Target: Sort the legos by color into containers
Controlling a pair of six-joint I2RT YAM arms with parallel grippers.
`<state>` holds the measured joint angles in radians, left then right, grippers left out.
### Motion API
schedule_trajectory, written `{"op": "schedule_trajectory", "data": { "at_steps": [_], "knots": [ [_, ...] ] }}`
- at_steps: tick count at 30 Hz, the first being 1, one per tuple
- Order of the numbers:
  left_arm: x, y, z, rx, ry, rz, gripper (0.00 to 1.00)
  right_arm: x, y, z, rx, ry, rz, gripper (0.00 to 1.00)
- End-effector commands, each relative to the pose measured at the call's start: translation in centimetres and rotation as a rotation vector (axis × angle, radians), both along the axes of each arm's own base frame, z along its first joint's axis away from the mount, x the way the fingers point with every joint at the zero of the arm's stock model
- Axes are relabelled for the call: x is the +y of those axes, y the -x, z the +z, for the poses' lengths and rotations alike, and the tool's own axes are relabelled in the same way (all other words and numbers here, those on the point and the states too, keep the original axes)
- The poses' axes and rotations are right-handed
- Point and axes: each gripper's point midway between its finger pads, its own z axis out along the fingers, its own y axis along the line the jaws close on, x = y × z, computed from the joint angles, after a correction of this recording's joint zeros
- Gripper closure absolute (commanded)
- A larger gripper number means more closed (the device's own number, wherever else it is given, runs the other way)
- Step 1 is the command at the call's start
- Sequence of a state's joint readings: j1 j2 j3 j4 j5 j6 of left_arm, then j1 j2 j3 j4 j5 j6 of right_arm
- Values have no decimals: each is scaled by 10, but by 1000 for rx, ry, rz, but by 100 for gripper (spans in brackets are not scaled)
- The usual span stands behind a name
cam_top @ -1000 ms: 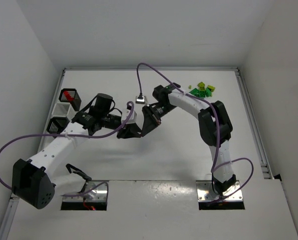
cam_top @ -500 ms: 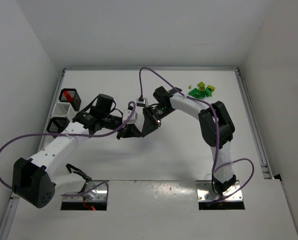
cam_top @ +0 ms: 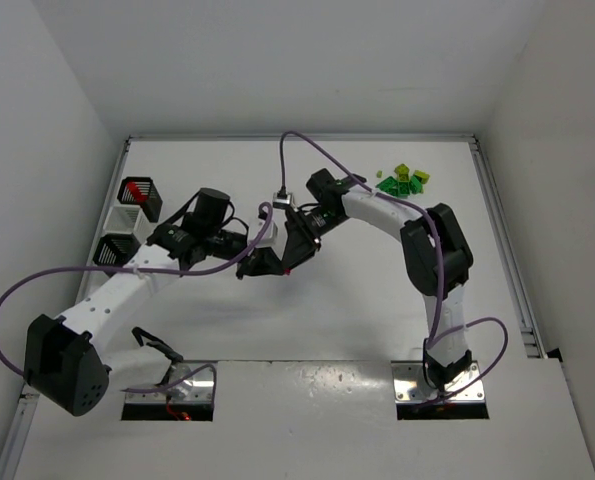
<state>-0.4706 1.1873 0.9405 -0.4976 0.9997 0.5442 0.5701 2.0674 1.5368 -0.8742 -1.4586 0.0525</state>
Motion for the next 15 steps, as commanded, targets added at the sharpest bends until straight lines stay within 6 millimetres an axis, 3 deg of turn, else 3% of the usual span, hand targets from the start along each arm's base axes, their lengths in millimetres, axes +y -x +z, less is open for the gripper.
{"op": "schedule_trajectory", "data": {
  "at_steps": [1, 5, 10, 12, 15],
  "knots": [
    [-5, 5, 14, -33, 39, -26, 100, -7, 0, 51, -21, -196, 16, 47],
    [17, -8, 10, -18, 19, 76, 100, -17, -21, 34, -153, -71, -66, 47],
    [60, -29, 9, 10, 10, 279, 100, -35, -69, -11, -386, 282, -224, 47],
    [74, -33, 8, 33, 2, 334, 100, -51, -88, -28, -462, 424, -306, 49],
    [107, -60, 11, 35, -29, 498, 100, -71, -109, -28, -610, 533, -421, 49]
  ]
}}
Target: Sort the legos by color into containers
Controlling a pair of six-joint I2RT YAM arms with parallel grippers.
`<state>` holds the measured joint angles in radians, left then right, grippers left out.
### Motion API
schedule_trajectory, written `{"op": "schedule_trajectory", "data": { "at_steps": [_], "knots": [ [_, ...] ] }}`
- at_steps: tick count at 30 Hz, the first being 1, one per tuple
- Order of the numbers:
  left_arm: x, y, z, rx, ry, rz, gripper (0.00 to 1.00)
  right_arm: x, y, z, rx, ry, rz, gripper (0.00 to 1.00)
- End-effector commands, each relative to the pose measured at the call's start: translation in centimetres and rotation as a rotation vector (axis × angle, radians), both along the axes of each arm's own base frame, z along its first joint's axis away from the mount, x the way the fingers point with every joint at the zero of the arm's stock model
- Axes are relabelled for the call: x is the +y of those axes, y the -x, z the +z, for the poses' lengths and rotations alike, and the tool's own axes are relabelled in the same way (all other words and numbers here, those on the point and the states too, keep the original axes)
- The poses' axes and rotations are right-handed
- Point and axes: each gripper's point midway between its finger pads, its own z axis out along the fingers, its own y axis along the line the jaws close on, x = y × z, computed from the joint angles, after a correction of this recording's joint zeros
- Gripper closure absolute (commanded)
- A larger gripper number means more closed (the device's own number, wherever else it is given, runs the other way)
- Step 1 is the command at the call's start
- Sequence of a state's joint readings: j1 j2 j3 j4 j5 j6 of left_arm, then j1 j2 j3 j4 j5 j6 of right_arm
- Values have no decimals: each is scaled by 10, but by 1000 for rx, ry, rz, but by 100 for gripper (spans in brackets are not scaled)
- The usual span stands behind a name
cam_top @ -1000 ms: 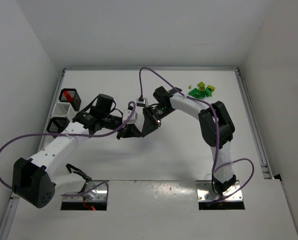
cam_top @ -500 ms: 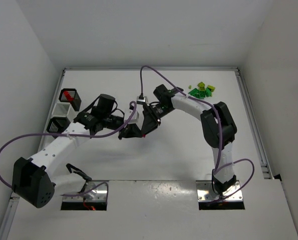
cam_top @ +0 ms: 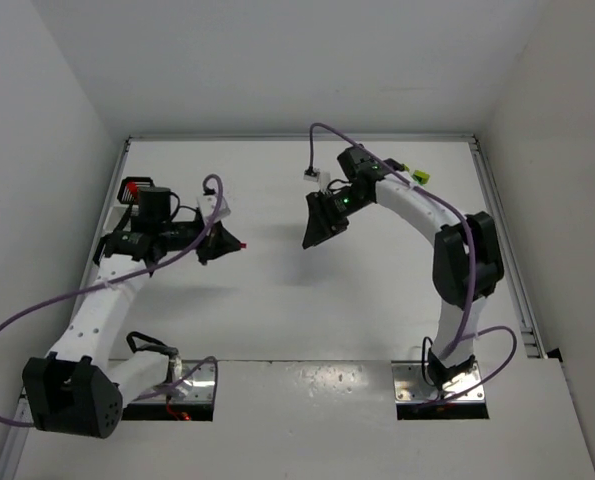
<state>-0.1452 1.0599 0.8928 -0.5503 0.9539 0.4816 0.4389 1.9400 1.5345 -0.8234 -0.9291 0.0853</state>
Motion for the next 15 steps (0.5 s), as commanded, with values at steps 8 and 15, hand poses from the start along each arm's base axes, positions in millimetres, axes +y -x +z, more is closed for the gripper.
{"op": "schedule_trajectory", "data": {
  "at_steps": [8, 15],
  "knots": [
    [151, -112, 12, 141, 14, 539, 100, -46, -51, 25, -417, 256, -218, 49],
    [253, -187, 13, 215, 6, 729, 100, -63, -53, 35, -517, 310, -246, 49]
  ]
}}
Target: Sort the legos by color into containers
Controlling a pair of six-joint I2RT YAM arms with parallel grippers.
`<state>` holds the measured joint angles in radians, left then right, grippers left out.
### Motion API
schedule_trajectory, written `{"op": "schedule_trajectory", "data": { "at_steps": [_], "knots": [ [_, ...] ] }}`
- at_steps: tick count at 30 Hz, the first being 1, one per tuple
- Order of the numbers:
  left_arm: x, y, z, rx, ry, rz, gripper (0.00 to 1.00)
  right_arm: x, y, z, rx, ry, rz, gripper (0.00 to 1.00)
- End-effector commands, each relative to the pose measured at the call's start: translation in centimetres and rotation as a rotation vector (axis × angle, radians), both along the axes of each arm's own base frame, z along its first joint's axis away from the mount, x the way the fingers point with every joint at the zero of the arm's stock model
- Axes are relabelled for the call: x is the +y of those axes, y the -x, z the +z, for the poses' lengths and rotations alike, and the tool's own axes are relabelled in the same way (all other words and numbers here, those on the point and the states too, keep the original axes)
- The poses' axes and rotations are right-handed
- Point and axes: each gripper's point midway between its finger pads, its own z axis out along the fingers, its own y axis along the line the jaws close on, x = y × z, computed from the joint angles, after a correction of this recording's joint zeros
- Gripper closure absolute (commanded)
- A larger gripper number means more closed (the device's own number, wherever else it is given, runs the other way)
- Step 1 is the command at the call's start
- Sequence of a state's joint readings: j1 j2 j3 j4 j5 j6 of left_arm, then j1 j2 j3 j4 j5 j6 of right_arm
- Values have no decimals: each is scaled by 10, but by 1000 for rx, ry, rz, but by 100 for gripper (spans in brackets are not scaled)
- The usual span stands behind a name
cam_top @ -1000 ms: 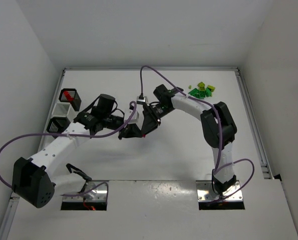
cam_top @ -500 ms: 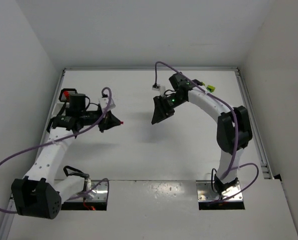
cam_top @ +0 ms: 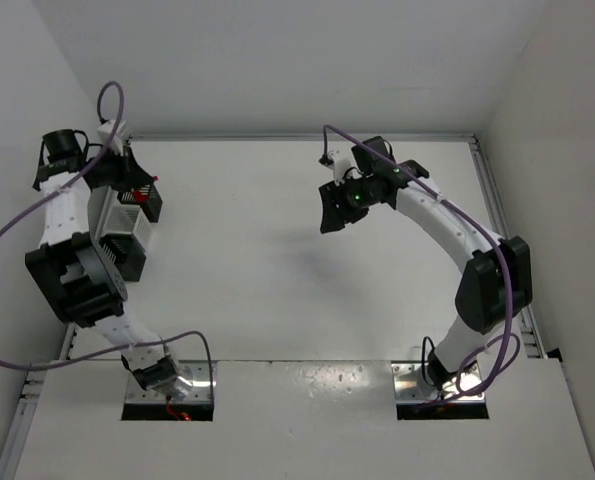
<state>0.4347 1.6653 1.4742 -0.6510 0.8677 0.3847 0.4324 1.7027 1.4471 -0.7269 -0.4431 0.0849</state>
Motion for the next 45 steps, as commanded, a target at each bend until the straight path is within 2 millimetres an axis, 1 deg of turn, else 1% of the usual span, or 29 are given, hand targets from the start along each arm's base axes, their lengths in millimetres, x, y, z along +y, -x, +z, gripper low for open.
{"op": "schedule_trajectory", "data": {
  "at_steps": [1, 2, 3, 8, 11, 13, 14, 17, 19, 21, 22, 24, 25, 27, 28, 29, 32, 33, 34, 35, 36, 37, 38, 39, 41, 42, 43, 44, 45],
  "knots": [
    [33, -18, 2, 39, -18, 66, 100, -10, -7, 14, -104, 26, -17, 49],
    [45, -26, -12, 69, -20, 89, 100, -12, -9, 14, -113, 38, -17, 49],
    [51, -32, -9, 62, -45, 98, 100, -12, -9, 14, -113, 38, -17, 49],
    [79, -46, -36, 124, -125, 170, 100, -14, -8, 10, -113, 52, -15, 49],
    [87, -48, -54, 172, -136, 190, 100, -16, -10, 9, -128, 65, -5, 49],
    [89, -50, -57, 177, -142, 195, 100, -17, -11, 5, -123, 76, -9, 49],
    [93, -50, -65, 198, -154, 209, 100, -18, -12, 5, -126, 83, -14, 49],
    [105, -53, -64, 202, -167, 254, 100, -19, -10, 0, -108, 91, -13, 49],
    [108, -53, -76, 228, -168, 259, 100, -19, -11, -3, -105, 98, -6, 49],
    [109, -55, -72, 219, -172, 261, 100, -20, -12, -4, -108, 105, -10, 49],
    [111, -57, -69, 212, -182, 268, 88, -20, -12, -4, -108, 105, -10, 47],
    [111, -57, -69, 212, -182, 268, 76, -21, -13, -4, -111, 112, -15, 47],
    [110, -57, -68, 207, -174, 260, 61, -21, -13, -4, -111, 112, -15, 47],
    [108, -58, -68, 204, -167, 254, 52, -21, -13, -4, -111, 112, -15, 47],
    [106, -60, -61, 181, -164, 247, 45, -23, -14, -5, -114, 121, -21, 47],
    [106, -60, -61, 180, -164, 247, 43, -23, -14, -5, -114, 121, -21, 47],
    [107, -59, -43, 138, -155, 252, 42, -25, -18, -7, -130, 135, -34, 47],
    [105, -60, -31, 107, -158, 248, 42, -30, -17, -9, -138, 153, -37, 47],
    [101, -60, -23, 86, -147, 233, 42, -34, -22, -2, -164, 152, -55, 47],
    [98, -59, -14, 66, -144, 225, 42, -38, -19, -8, -162, 167, -63, 47],
    [93, -56, -7, 49, -135, 212, 42, -43, -26, -6, -200, 188, -89, 47],
    [88, -54, 6, 19, -130, 198, 42, -50, -30, -6, -217, 202, -114, 47],
    [81, -47, 29, -21, -127, 199, 39, -54, -31, -6, -230, 215, -128, 47],
    [74, -45, 42, -39, -122, 200, 39, -69, -41, -6, -256, 254, -172, 47],
    [56, -38, 72, -89, -112, 192, 37, -83, -56, 2, -300, 286, -233, 47],
    [42, -25, 96, -136, -123, 184, 35, -96, -67, -1, -300, 302, -272, 47],
    [36, -16, 110, -169, -126, 173, 30, -103, -77, 5, -314, 309, -300, 47],
    [23, -8, 122, -195, -113, 149, 1, -113, -86, 5, -323, 334, -323, 47],
    [12, 9, 150, -268, -131, 136, 0, -128, -96, 6, -319, 340, -363, 47]
  ]
}}
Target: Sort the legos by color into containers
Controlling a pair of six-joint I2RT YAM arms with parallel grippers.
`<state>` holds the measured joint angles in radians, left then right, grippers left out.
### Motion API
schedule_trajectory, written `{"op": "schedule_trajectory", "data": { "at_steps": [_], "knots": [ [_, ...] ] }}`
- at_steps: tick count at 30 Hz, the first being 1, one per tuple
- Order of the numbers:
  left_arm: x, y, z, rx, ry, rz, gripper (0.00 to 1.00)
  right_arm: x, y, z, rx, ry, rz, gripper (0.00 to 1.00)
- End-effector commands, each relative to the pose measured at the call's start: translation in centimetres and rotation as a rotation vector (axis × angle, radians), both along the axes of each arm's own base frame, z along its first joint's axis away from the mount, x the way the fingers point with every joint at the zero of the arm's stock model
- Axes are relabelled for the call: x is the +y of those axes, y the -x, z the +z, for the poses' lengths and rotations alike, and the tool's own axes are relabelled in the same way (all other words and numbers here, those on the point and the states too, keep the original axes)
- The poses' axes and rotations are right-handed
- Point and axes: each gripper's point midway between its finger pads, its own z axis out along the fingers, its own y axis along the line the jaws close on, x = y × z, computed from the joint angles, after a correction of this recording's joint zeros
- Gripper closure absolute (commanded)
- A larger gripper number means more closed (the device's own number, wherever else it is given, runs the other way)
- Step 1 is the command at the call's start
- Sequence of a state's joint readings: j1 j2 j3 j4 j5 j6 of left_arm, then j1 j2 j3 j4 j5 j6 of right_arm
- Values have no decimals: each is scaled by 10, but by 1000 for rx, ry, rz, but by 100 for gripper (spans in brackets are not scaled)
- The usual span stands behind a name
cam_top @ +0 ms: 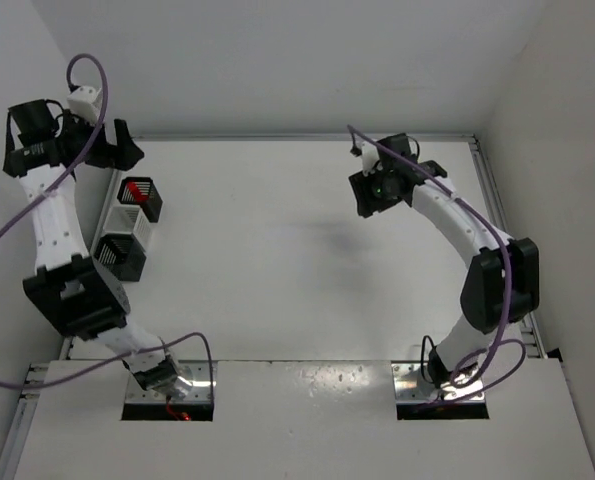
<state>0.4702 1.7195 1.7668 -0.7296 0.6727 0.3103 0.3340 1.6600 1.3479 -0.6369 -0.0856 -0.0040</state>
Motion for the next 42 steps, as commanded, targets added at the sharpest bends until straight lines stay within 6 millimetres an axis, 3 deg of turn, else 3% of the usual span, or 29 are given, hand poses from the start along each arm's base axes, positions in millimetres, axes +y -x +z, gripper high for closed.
{"op": "schedule_trajectory", "data": {
  "at_steps": [1, 3, 4, 5, 6, 7, 8, 11, 12, 14, 15, 16, 17, 19, 21, 24, 25, 38, 42],
  "knots": [
    [-55, 46, 85, -199, 27, -89, 0, -44, -63, 31, -158, 56, -150, 46],
    [-70, 65, 104, -271, 89, -125, 0, -69, -85, 40, -184, 59, -207, 42],
    [-86, 81, 112, -310, 140, -142, 0, -78, -94, 29, -167, 73, -230, 42],
    [-94, 89, 113, -327, 159, -156, 0, -87, -101, 26, -160, 87, -235, 42],
    [-101, 97, 112, -337, 174, -181, 0, -96, -115, 37, -190, 98, -252, 42],
    [-114, 101, 103, -322, 189, -223, 0, -110, -123, 34, -183, 109, -274, 42],
    [-114, 100, 102, -313, 178, -183, 0, -120, -130, 16, -144, 129, -294, 42],
    [-122, 99, 92, -258, 196, -148, 2, -147, -164, 29, -194, 151, -336, 45],
    [-122, 98, 88, -250, 199, -147, 5, -155, -171, 6, -154, 175, -341, 47],
    [-124, 100, 82, -230, 214, -154, 7, -171, -187, 7, -170, 180, -363, 51],
    [-125, 103, 79, -226, 216, -154, 9, -171, -190, 1, -158, 182, -362, 55],
    [-126, 101, 74, -217, 207, -151, 9, -178, -192, -19, -116, 182, -368, 57],
    [-128, 103, 76, -224, 200, -153, 9, -186, -200, -15, -135, 185, -374, 58],
    [-127, 104, 74, -224, 196, -143, 10, -191, -202, -33, -106, 183, -378, 66],
    [-131, 105, 71, -214, 201, -153, 10, -196, -206, -33, -117, 173, -384, 72],
    [-134, 105, 67, -204, 206, -161, 10, -200, -204, -51, -68, 150, -377, 72],
    [-134, 105, 67, -204, 206, -161, 10, -200, -207, -47, -80, 148, -378, 72],
    [-144, 101, 59, -183, 221, -195, 6, -190, -187, -91, 55, 110, -283, 62],
    [-143, 100, 58, -182, 217, -187, 5, -192, -188, -95, 56, 123, -279, 62]
  ]
}}
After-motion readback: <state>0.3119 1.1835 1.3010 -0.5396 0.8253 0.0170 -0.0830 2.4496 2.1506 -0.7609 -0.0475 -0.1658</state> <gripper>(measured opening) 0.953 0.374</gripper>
